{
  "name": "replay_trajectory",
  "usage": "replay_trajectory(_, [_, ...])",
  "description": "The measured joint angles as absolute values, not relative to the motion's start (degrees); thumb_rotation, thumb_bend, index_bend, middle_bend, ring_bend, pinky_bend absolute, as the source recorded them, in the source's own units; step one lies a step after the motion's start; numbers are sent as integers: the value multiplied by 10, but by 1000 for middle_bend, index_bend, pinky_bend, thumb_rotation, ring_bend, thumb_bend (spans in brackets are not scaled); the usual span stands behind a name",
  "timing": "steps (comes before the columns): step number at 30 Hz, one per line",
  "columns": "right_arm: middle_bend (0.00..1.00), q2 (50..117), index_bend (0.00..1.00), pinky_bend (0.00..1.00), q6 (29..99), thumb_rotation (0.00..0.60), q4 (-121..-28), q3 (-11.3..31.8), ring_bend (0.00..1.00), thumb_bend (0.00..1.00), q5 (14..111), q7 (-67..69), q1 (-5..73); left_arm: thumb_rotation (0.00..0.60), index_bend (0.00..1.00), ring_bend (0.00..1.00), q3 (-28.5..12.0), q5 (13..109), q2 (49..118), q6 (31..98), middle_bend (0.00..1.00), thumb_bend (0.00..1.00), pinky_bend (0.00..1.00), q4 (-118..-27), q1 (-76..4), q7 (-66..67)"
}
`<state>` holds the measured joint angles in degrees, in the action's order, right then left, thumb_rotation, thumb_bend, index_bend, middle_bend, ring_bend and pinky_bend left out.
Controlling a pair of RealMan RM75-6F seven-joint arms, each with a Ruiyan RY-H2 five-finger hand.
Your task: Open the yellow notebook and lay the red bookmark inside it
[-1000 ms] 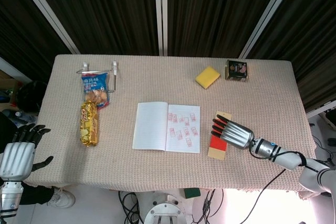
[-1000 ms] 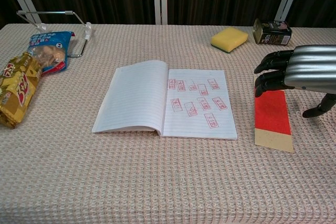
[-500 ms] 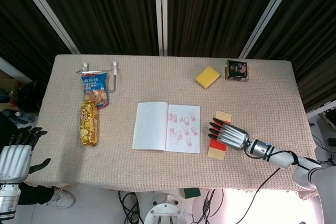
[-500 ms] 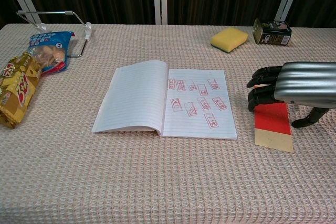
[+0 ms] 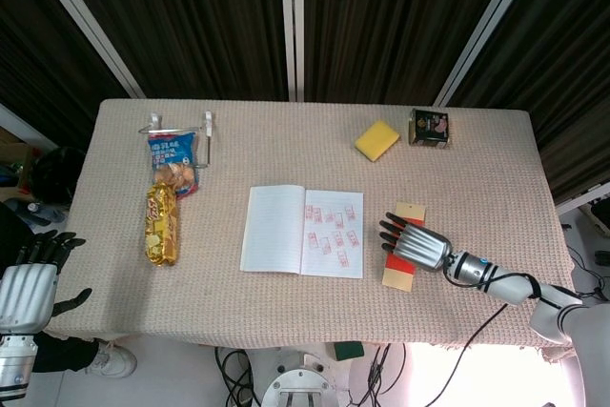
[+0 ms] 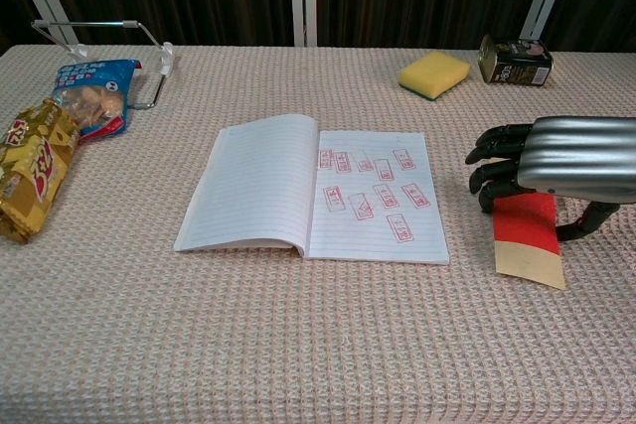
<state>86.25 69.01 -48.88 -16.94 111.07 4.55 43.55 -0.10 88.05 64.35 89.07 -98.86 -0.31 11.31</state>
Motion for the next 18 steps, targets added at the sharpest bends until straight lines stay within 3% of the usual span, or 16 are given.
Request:
replay_trajectory(11, [242,857,454,125,754,600,-500,-138,108,228,1121,46,441,600,272,141,-1,883,640,890,219,0,152,-999,-4,123])
replay_trajectory(18, [243,875,454,125,731,600,-507,-115,108,227,1142,45,503,600,272,141,-1,880,637,891,219,0,152,-1007,-2,131])
